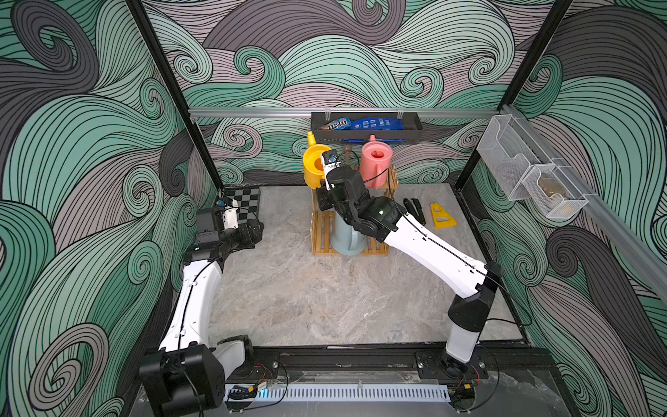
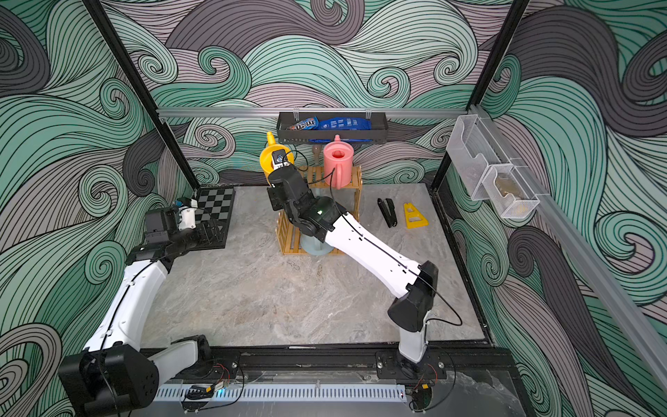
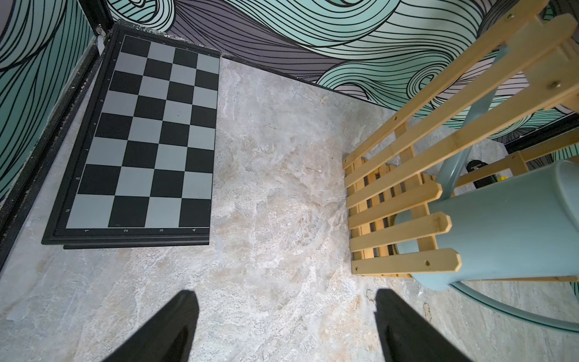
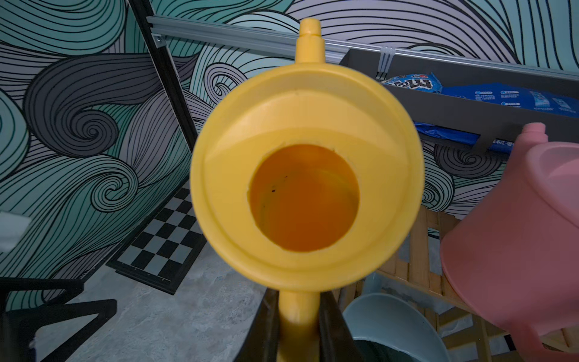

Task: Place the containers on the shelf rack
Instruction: 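Place the container on the shelf.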

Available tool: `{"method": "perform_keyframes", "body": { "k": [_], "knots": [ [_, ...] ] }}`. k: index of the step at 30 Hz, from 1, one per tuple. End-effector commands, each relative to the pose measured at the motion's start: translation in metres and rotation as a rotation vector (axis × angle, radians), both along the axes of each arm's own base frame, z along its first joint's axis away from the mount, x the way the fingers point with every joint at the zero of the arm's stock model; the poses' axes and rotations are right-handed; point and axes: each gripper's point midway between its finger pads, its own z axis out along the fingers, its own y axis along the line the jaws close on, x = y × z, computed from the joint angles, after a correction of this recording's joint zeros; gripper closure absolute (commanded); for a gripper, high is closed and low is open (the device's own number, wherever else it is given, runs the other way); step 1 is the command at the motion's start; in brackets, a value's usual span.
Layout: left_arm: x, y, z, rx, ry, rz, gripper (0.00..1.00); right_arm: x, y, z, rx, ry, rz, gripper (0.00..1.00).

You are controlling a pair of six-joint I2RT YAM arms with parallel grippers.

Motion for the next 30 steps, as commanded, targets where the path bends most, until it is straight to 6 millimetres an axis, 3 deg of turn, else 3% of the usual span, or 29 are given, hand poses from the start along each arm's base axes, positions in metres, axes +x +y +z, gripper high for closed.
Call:
{"method": "perform_keyframes", "body": {
  "k": [1,9,17,30],
  "knots": [
    [0.003,0.002,0.017,0.015,-0.040,0.000,0.09,0.013,-0.009,0.023,0.050,-0.055,-0.030,0.95],
    [0.003,0.002,0.016,0.011,-0.039,-0.001,0.09,0.037,-0.013,0.010,0.033,-0.034,-0.053,0.91],
    [0.003,0.000,0.015,0.001,-0.038,-0.009,0.09,0.043,-0.017,0.000,0.026,-0.022,-0.069,0.86],
    [0.002,-0.001,0.016,0.000,-0.038,-0.013,0.09,0.041,-0.012,-0.003,0.080,0.008,-0.028,0.62]
  ]
}}
